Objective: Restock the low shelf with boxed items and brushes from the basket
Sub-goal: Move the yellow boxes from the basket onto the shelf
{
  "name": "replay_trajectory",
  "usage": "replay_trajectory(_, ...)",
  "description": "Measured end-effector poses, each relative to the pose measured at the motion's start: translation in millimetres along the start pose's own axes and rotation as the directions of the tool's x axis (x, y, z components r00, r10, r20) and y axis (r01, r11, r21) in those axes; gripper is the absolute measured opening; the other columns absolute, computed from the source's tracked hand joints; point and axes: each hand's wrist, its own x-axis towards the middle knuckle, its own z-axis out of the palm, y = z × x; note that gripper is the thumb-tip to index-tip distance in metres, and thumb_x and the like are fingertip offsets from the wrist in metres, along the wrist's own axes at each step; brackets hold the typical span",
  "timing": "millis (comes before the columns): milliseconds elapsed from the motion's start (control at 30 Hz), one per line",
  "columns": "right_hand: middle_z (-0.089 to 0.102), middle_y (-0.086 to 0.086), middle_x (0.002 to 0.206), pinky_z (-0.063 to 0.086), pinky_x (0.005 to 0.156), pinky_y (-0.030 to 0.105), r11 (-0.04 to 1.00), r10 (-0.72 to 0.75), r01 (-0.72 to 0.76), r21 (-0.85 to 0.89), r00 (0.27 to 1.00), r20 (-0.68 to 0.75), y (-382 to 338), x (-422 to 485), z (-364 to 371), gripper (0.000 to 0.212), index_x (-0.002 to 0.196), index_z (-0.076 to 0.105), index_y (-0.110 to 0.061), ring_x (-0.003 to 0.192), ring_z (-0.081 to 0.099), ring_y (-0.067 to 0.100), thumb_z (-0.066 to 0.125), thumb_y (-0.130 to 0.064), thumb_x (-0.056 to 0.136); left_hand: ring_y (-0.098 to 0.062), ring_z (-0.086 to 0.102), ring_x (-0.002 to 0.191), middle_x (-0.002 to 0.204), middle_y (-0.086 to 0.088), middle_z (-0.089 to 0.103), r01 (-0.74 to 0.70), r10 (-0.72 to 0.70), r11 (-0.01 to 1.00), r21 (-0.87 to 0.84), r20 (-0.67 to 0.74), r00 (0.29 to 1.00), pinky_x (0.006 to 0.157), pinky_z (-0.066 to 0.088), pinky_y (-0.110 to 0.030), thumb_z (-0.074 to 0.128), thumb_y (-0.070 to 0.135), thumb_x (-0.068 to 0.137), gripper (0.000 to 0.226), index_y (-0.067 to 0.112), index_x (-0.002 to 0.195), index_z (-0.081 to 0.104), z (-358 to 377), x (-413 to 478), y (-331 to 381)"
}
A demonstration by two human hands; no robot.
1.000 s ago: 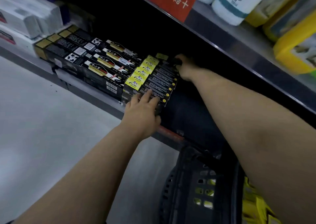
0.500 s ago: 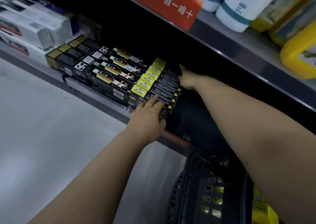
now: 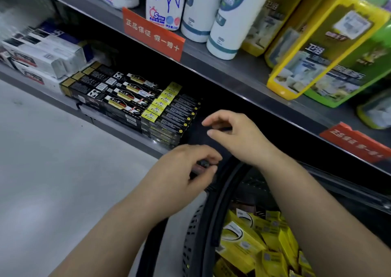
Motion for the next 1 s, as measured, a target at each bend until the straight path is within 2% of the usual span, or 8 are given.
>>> replay_trajectory(133, 0.065, -0.015, 0.089, 0.046, 0.072, 0.009, 0.995, -0.012, 0.015, 0.096, 0.999, -0.035, 15, -70, -5, 0.026, 0.084, 0.062, -0.034, 0.083, 0.059, -0.004, 0.061, -0.008, 0.087, 0.005, 0.045, 0.103, 0.106, 0.021, 0.061, -0.122, 0.103, 0.968, 0.219, 0.094, 0.99, 0.084, 0.033, -0.006, 0.053, 0.03, 0.091, 0.023, 0.033, 0.113, 0.06, 29, -29, 29)
replay_trajectory(233, 0.065, -0.011, 0.095, 0.046, 0.077, 0.008, 0.991, 0.0, 0.002, 0.133, 1.0, -0.017, 35, -108, -1, 0.023, 0.086, 0.063, -0.028, 0.087, 0.059, -0.004, 0.063, -0.005, 0.086, 0.003, 0.047, 0.1, 0.107, 0.019, 0.062, -0.152, 0.089, 0.936, 0.316, 0.203, 0.975, 0.078, 0.035, -0.01, 0.05, 0.033, 0.092, 0.023, 0.034, 0.114, 0.059, 48, -51, 43)
replay_trajectory(400, 0.066, -0.004, 0.09, 0.047, 0.076, 0.02, 0.98, 0.11, -0.101, 0.172, 0.993, -0.044, 70, -157, 3, 0.02, 0.084, 0.063, -0.024, 0.08, 0.059, 0.008, 0.062, -0.005, 0.086, -0.007, 0.055, 0.104, 0.113, 0.012, 0.063, -0.167, 0.028, 0.875, 0.454, 0.298, 0.954, 0.085, 0.043, -0.022, 0.048, 0.029, 0.095, 0.026, 0.029, 0.118, 0.059, 80, -81, 67)
replay_trajectory(500, 0.063, 0.0, 0.088, 0.044, 0.066, 0.014, 0.973, 0.205, -0.205, 0.104, 0.979, 0.017, 97, -191, 0, 0.013, 0.092, 0.066, -0.015, 0.07, 0.054, 0.004, 0.061, -0.004, 0.087, -0.01, 0.056, 0.107, 0.12, 0.011, 0.062, -0.198, -0.016, 0.843, 0.5, 0.391, 0.92, 0.089, 0.045, -0.029, 0.047, 0.03, 0.095, 0.028, 0.028, 0.12, 0.058, 100, -94, 85)
replay_trajectory(633, 0.063, -0.001, 0.089, 0.045, 0.065, 0.012, 0.961, 0.276, -0.277, 0.006, 0.96, 0.04, 132, -245, -15, 0.014, 0.095, 0.067, -0.01, 0.078, 0.059, 0.01, 0.062, -0.001, 0.085, -0.007, 0.057, 0.104, 0.121, 0.016, 0.059, -0.214, -0.07, 0.831, 0.513, 0.479, 0.875, 0.089, 0.045, -0.027, 0.046, 0.03, 0.095, 0.027, 0.031, 0.12, 0.057, 121, -107, 106)
replay_trajectory(767, 0.064, -0.002, 0.094, 0.051, 0.073, 0.026, 0.936, 0.349, -0.343, -0.079, 0.933, 0.084, 160, -301, -31, 0.017, 0.096, 0.067, -0.012, 0.087, 0.065, 0.02, 0.061, -0.001, 0.084, -0.004, 0.056, 0.101, 0.113, 0.018, 0.06, -0.19, -0.1, 0.867, 0.461, 0.533, 0.84, 0.089, 0.046, -0.028, 0.049, 0.032, 0.094, 0.025, 0.032, 0.118, 0.057, 137, -119, 119)
replay_trajectory(933, 0.055, -0.006, 0.129, 0.047, 0.087, 0.03, 0.804, 0.406, -0.313, -0.505, 0.91, 0.082, 190, -341, -31, 0.026, 0.113, 0.06, -0.029, 0.117, 0.053, 0.015, 0.062, -0.024, 0.088, 0.0, 0.059, 0.094, 0.101, 0.017, 0.064, -0.109, -0.069, 0.942, 0.317, 0.502, 0.862, 0.083, 0.046, -0.021, 0.054, 0.025, 0.091, 0.019, 0.029, 0.107, 0.064, 165, -123, 123)
replay_trajectory(1000, 0.051, -0.005, 0.133, 0.047, 0.086, 0.032, 0.752, 0.406, -0.309, -0.583, 0.913, 0.039, 195, -344, -26, 0.037, 0.124, 0.052, -0.029, 0.12, 0.049, 0.018, 0.061, -0.032, 0.089, 0.004, 0.058, 0.094, 0.098, 0.017, 0.064, -0.066, -0.091, 0.957, 0.283, 0.506, 0.858, 0.083, 0.047, -0.019, 0.054, 0.023, 0.091, 0.018, 0.03, 0.104, 0.065, 175, -122, 120)
